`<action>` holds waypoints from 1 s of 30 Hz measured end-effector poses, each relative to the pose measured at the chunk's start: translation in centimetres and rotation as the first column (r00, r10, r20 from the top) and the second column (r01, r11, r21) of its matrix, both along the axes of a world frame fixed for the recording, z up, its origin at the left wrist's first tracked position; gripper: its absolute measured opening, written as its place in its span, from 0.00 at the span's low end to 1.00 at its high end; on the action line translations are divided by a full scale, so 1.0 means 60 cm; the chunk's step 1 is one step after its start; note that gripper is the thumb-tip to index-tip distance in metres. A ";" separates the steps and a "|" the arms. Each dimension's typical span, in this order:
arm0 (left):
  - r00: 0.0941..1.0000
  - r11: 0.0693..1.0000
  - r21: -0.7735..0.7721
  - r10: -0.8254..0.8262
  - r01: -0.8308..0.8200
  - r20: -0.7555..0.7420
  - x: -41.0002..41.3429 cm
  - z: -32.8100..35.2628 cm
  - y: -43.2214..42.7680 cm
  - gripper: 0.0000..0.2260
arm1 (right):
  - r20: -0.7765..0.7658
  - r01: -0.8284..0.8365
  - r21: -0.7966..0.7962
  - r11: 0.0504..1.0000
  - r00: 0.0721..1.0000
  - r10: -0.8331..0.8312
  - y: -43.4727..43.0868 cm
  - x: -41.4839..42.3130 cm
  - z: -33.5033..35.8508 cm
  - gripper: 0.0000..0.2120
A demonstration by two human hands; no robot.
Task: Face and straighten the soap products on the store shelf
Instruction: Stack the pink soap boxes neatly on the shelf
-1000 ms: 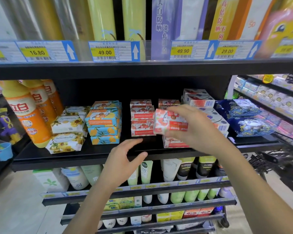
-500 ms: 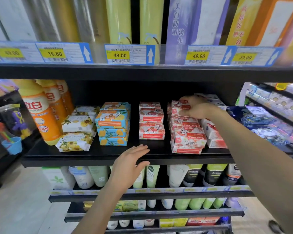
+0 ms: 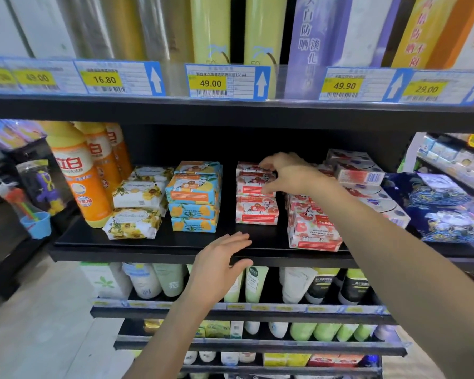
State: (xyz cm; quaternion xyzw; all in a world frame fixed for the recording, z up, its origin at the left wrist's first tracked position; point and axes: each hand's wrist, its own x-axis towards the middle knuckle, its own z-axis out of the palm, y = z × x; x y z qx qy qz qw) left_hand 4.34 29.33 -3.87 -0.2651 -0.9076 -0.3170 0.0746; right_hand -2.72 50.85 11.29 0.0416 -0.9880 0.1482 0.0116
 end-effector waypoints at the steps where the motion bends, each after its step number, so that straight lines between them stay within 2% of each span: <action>1: 1.000 1.000 0.003 0.000 0.000 0.003 0.000 0.000 0.000 0.21 | 0.024 0.016 0.042 0.999 1.000 -0.017 -0.007 -0.007 -0.006 0.38; 3: 1.000 1.000 0.010 0.002 -0.002 0.001 0.000 0.000 0.001 0.21 | 0.052 0.038 0.140 0.989 0.998 -0.045 -0.016 -0.019 -0.017 0.38; 8: 1.000 1.000 0.009 0.013 -0.013 0.010 0.001 -0.001 0.003 0.21 | 0.022 0.031 0.335 0.942 0.999 -0.041 -0.025 -0.028 -0.023 0.26; 16: 1.000 1.000 0.017 0.022 -0.022 0.017 0.004 0.004 0.005 0.21 | -0.034 0.055 0.370 0.928 0.998 -0.045 -0.025 -0.026 -0.025 0.31; 21: 1.000 0.999 0.028 0.017 -0.018 0.020 0.006 0.006 0.005 0.21 | -0.124 0.060 0.392 0.918 0.992 -0.012 -0.028 0.001 -0.013 0.32; 26: 0.999 0.997 0.069 0.018 -0.021 0.036 0.012 0.016 0.007 0.21 | -0.267 0.064 0.276 0.959 0.963 0.013 -0.019 0.068 -0.006 0.35; 28: 0.994 0.987 0.159 0.009 -0.026 0.106 0.015 0.027 0.003 0.21 | -0.340 0.039 0.216 0.976 0.940 0.037 -0.018 0.101 -0.013 0.35; 30: 0.971 0.958 0.286 -0.037 -0.033 0.238 0.018 0.041 -0.002 0.22 | -0.386 -0.011 0.114 0.993 0.921 0.054 -0.018 0.137 -0.024 0.36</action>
